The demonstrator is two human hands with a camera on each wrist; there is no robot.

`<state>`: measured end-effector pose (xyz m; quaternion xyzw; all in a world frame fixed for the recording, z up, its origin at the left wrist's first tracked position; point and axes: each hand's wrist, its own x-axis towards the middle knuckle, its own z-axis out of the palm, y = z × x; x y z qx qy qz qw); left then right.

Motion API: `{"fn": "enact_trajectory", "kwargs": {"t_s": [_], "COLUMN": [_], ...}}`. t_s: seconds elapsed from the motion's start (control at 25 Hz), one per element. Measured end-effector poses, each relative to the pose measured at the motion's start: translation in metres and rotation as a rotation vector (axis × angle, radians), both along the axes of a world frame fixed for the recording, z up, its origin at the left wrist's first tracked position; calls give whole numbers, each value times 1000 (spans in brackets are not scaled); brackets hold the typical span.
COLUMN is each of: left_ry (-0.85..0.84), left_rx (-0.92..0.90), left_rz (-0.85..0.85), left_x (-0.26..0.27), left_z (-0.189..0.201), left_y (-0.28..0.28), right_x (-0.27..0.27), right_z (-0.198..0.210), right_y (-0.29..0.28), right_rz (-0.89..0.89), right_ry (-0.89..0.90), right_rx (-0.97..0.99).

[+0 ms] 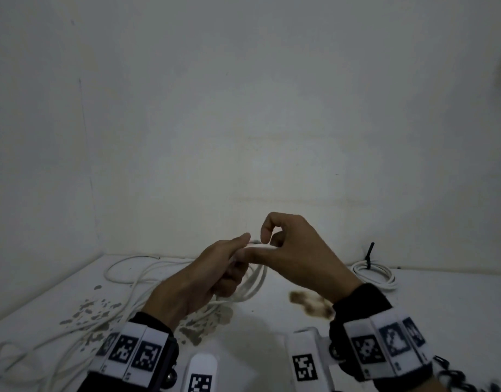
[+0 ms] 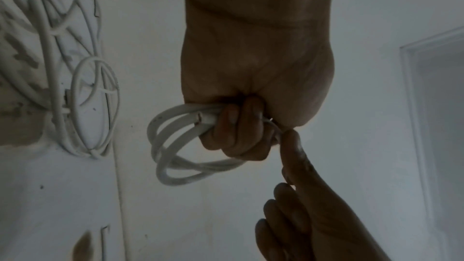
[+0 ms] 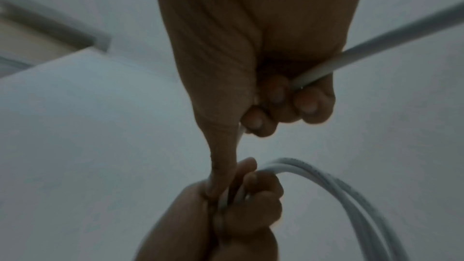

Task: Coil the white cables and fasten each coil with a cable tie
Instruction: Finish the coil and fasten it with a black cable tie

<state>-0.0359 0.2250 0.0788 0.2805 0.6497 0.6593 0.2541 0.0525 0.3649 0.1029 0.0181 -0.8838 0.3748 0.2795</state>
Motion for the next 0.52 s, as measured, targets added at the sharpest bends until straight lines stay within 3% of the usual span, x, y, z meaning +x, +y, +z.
{"fn": "enact_trajectory", "kwargs": {"t_s": [0.08, 0.28, 0.4, 0.52], "left_ry": [36, 66, -84, -197], "left_rx": [-30, -11, 184, 356], "left_rz": [7, 33, 52, 81], "left_x": [0, 0, -7, -21], "left_z": [0, -1, 0, 9], "left_y": [-1, -1, -5, -21], "right_x": [3, 9, 10, 14], "right_z": [4, 7, 4, 0], "right_y": [14, 35, 46, 54], "right_rz": [100, 70, -23, 18], "right_ry": [-78, -81, -127, -171], "right_rx": [-54, 190, 226, 64]}}
